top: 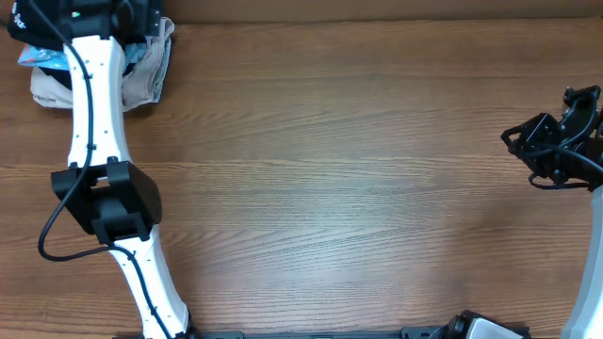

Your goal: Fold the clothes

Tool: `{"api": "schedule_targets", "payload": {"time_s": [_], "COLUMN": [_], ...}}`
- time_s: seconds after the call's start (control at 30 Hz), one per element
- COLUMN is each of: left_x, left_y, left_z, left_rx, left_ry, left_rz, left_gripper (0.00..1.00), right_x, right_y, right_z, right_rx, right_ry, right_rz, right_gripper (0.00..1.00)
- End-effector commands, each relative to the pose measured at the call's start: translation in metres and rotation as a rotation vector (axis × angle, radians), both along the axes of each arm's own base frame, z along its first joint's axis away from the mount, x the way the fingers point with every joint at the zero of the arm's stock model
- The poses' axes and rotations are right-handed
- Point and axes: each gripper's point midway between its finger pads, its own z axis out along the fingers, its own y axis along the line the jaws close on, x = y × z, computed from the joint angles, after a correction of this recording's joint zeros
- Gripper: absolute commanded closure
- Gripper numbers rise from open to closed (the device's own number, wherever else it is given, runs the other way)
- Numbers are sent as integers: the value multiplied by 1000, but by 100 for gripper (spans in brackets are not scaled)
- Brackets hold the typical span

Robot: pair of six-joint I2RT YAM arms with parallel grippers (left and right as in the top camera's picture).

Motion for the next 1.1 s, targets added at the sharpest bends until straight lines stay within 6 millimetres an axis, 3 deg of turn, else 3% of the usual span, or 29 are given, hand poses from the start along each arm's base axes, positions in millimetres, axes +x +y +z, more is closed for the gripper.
{"api": "schedule_targets", "payload": {"time_s": [0.0,0.1,0.17,0.23,0.33,0.4,0.47,0.53,0.67,0.77,0.87,1.07], "left_x": [-6,-21,-36,-59,-83,-97,-102,-102,-101,-101,-101,-101], "left_y": [-5,-12,-21,-33,-47,-52,-53,-52,-52,-50,-50,-50], "left_z": [28,56,82,111,131,139,143,143,136,136,136,136], "left_rx": [-105,-164,-202,-236,-286,-297,-297,-296,-299,-299,-299,-299], "left_ry": [-62,-87,-101,-114,-105,-96,-98,-98,-78,-79,-79,-79], "left_rz": [61,92,73,29,-10,-21,-23,-21,-18,-15,-14,-14], "left_gripper": [0,0,0,0,0,0,0,0,0,0,0,0], "right_x": [3,3,3,1,-8,-22,-41,-62,-92,-109,-121,-127], "right_y": [-2,-2,-2,-2,-7,-12,-16,-29,-22,-14,-9,-7], "right_z": [8,22,42,81,132,174,211,252,302,316,318,296], "right_rx": [-23,-42,-73,-135,-236,-317,-396,-520,-592,-610,-614,-587], "right_ry": [-30,-63,-109,-192,-283,-347,-405,-486,-631,-685,-698,-613], "right_rz": [0,6,23,49,26,-18,-69,-169,-220,-230,-232,-217], "right_gripper": [73,73,72,69,63,52,0,0,0,0,0,0]}}
